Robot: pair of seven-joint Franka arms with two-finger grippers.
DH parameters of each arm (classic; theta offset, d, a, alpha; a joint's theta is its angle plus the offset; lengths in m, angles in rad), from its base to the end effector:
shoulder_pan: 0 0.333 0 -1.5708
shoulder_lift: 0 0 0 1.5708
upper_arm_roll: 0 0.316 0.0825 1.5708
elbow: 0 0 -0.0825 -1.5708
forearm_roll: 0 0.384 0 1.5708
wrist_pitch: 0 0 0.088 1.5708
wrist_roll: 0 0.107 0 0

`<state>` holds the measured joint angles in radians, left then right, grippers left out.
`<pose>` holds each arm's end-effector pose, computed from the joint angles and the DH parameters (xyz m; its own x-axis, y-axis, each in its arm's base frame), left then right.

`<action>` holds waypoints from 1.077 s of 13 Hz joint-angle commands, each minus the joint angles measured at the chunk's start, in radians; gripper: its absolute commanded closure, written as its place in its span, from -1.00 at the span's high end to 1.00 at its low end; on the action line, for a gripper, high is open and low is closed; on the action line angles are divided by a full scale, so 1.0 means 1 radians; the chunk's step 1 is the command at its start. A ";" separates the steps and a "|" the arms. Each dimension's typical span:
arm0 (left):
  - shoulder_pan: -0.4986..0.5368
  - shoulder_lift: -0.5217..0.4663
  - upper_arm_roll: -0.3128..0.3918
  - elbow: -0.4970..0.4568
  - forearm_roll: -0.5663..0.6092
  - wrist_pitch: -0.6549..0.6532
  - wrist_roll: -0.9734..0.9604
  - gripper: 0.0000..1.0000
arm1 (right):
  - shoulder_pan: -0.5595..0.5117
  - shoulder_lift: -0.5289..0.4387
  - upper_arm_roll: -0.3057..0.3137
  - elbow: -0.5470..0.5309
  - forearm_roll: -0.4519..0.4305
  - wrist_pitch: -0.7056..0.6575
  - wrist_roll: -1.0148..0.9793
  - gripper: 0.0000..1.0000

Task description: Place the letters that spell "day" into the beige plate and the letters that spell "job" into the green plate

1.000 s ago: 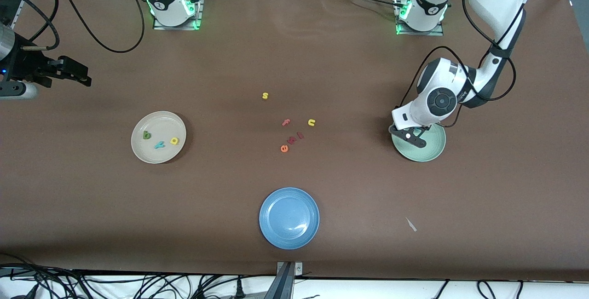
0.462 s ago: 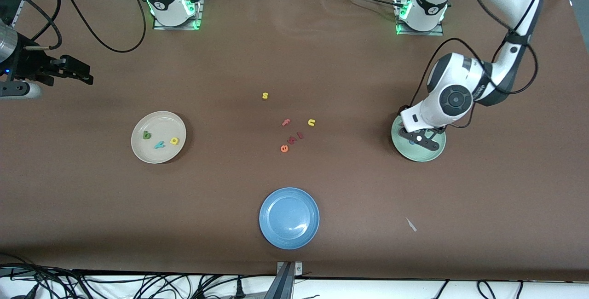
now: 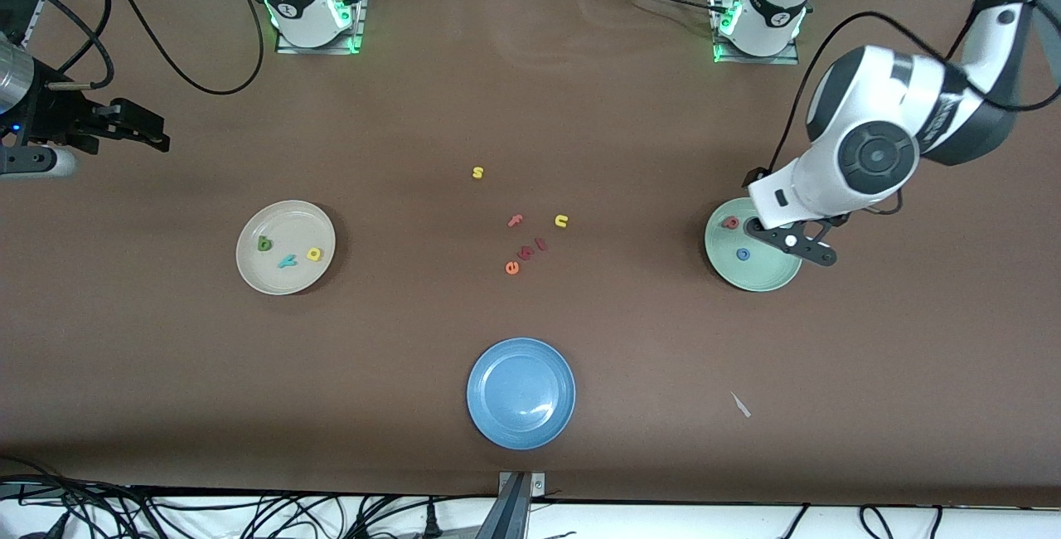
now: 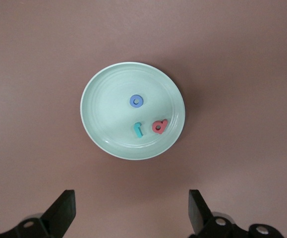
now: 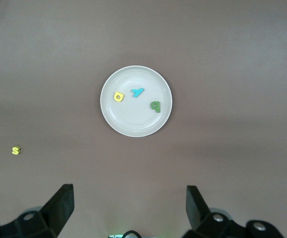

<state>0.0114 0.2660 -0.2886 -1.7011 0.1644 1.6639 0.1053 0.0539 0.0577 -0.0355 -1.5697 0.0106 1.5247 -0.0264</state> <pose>0.5850 -0.1367 0.4218 0.8743 -0.3861 -0.2943 -0.4167 -0.9078 -0.0467 0.5651 0.0121 0.5889 0.9937 0.0450 -0.1022 0.0441 -0.9990 -0.0112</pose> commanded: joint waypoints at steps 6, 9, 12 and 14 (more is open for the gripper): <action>0.068 -0.085 0.008 0.216 -0.060 -0.049 0.007 1.00 | 0.001 0.004 -0.004 0.007 0.012 -0.015 -0.012 1.00; 0.056 -0.097 0.075 0.215 -0.108 -0.062 -0.036 1.00 | 0.003 0.004 -0.004 0.007 0.011 -0.015 -0.012 1.00; -0.020 -0.131 0.178 0.184 -0.123 -0.082 -0.032 1.00 | 0.001 0.004 -0.004 0.007 0.011 -0.015 -0.012 1.00; -0.078 -0.195 0.257 0.128 -0.215 -0.072 -0.054 1.00 | 0.001 0.004 -0.004 0.007 0.011 -0.017 -0.012 1.00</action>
<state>-0.0011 0.1590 -0.1092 -1.4983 0.0219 1.5911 0.0746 0.0543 0.0611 -0.0355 -1.5696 0.0106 1.5218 -0.0264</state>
